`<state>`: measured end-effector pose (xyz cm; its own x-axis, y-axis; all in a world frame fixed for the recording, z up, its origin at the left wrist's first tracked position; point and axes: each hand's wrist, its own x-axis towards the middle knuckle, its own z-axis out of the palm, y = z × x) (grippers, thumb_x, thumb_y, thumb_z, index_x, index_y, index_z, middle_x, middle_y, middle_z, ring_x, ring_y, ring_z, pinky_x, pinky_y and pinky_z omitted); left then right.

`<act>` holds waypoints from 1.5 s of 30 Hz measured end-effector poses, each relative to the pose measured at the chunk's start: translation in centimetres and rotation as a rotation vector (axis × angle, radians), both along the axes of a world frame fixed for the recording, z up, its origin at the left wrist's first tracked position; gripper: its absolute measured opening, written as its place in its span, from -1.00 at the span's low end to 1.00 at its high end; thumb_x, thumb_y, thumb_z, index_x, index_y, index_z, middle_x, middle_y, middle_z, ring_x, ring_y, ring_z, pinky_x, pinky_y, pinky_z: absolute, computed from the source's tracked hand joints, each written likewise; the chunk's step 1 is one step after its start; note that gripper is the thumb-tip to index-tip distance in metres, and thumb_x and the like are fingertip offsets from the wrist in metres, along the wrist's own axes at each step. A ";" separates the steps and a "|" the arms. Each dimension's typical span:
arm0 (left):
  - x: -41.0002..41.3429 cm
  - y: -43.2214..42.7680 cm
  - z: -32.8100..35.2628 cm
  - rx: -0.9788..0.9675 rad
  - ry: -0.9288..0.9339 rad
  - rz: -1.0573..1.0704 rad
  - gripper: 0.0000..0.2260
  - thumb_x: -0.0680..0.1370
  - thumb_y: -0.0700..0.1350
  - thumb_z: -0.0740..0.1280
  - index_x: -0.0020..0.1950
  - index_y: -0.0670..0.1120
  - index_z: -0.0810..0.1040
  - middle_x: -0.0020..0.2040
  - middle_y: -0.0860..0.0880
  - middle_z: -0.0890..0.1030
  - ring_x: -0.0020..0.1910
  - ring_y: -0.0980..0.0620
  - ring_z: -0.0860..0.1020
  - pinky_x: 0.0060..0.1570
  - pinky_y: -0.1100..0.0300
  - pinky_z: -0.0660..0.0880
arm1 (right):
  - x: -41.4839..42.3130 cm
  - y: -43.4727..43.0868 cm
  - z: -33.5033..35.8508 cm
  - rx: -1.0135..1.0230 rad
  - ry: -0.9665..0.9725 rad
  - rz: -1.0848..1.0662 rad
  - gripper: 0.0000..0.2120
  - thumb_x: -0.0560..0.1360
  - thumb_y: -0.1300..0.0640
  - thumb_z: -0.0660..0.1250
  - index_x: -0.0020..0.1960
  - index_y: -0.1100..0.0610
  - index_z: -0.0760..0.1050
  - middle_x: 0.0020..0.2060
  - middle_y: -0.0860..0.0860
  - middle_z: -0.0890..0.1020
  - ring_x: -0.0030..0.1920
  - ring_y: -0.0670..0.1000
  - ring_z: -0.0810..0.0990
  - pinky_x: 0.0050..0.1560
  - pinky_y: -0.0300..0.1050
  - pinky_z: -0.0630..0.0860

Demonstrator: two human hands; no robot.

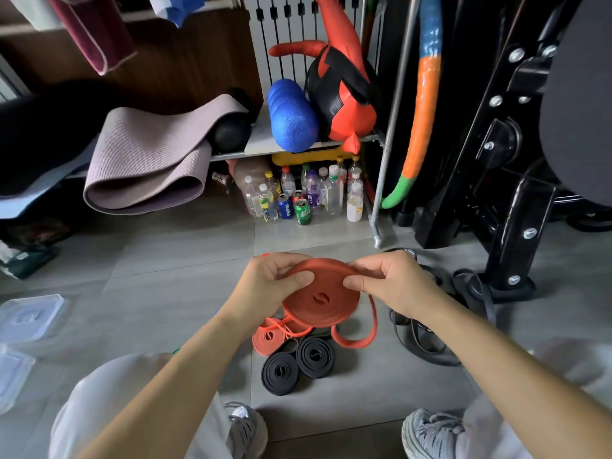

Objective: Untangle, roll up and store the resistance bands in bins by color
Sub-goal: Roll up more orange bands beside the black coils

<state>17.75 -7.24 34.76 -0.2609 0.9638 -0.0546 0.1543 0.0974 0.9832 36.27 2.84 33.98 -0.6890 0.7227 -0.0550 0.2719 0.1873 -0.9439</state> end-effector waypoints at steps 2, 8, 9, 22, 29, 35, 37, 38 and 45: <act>-0.1 0.0 -0.1 -0.023 -0.050 -0.029 -0.80 0.47 -0.27 0.39 -0.06 0.04 0.63 -0.14 -0.04 0.70 -0.14 -0.06 0.64 -0.05 -0.01 0.55 | 0.0 0.0 0.1 -0.004 0.020 -0.008 -0.83 0.44 0.26 0.42 -0.01 0.07 0.64 -0.15 -0.03 0.71 -0.12 -0.11 0.67 -0.06 -0.34 0.55; 0.5 0.3 -0.6 -0.027 -0.073 0.021 -0.88 0.46 -0.14 0.42 -0.08 0.07 0.66 -0.15 -0.09 0.68 -0.15 -0.13 0.50 0.02 -0.34 0.41 | 0.0 -0.1 0.3 0.041 0.031 -0.051 -0.83 0.43 0.27 0.43 -0.05 0.04 0.65 -0.19 -0.05 0.71 -0.15 -0.13 0.67 -0.07 -0.37 0.55; 0.6 0.4 -0.6 -0.018 -0.034 0.030 -0.85 0.49 -0.19 0.40 -0.10 0.08 0.66 -0.15 -0.08 0.67 -0.16 -0.11 0.52 0.03 -0.31 0.43 | 0.0 -0.1 0.3 0.052 0.027 -0.054 -0.84 0.43 0.26 0.43 -0.07 0.02 0.65 -0.20 -0.06 0.71 -0.16 -0.11 0.67 -0.06 -0.35 0.55; 1.2 0.0 -0.9 0.209 0.748 -0.101 -0.62 0.52 -0.21 0.25 0.22 0.20 0.46 0.01 0.22 0.51 0.02 0.23 0.47 0.07 0.28 0.42 | -0.5 0.1 0.0 0.054 -0.010 -0.037 -0.76 0.37 0.21 0.49 0.01 0.02 0.65 -0.13 -0.06 0.71 -0.09 -0.12 0.68 0.06 -0.11 0.59; 0.1 0.1 0.7 0.226 0.409 0.143 -0.52 0.49 -0.35 0.33 0.05 0.29 0.47 -0.04 0.31 0.56 -0.03 0.25 0.51 0.09 0.37 0.42 | 0.2 1.2 0.8 0.002 0.068 -0.064 -0.74 0.37 0.29 0.46 -0.06 -0.03 0.62 -0.29 -0.28 0.66 -0.14 -0.28 0.63 0.04 -0.39 0.51; 0.1 0.0 0.8 0.213 0.057 0.187 -0.60 0.52 -0.42 0.25 0.04 0.11 0.48 -0.02 0.04 0.56 -0.08 0.07 0.51 -0.05 0.02 0.48 | 0.1 0.8 0.8 -0.041 0.139 -0.072 -0.76 0.38 0.33 0.44 0.00 0.11 0.63 -0.26 -0.17 0.69 -0.15 -0.20 0.66 -0.03 -0.39 0.53; 0.0 0.0 0.7 0.113 0.089 0.139 -0.65 0.53 -0.39 0.26 0.00 0.10 0.44 -0.05 0.03 0.53 -0.15 0.11 0.52 -0.15 0.02 0.49 | 0.2 0.7 0.6 -0.008 0.105 -0.058 -0.79 0.39 0.33 0.44 -0.06 0.07 0.64 -0.28 -0.17 0.69 -0.17 -0.19 0.66 -0.05 -0.39 0.53; 0.0 -0.1 0.6 0.077 0.159 0.114 -0.69 0.52 -0.35 0.29 -0.02 0.08 0.43 -0.07 0.04 0.53 -0.18 0.15 0.52 -0.16 0.09 0.49 | 0.2 0.7 0.6 0.012 0.064 -0.038 -0.79 0.39 0.31 0.45 -0.09 0.03 0.64 -0.29 -0.18 0.69 -0.18 -0.19 0.66 -0.06 -0.39 0.53; 1.3 -0.4 0.0 0.016 0.742 -0.100 -0.80 0.53 -0.13 0.33 0.14 -0.01 0.57 -0.11 0.17 0.55 -0.18 0.22 0.43 -0.15 0.38 0.34 | -0.3 0.2 -0.5 0.237 -0.239 0.071 -0.86 0.38 0.13 0.50 -0.07 -0.03 0.67 -0.28 -0.11 0.70 -0.24 -0.09 0.66 -0.12 -0.15 0.54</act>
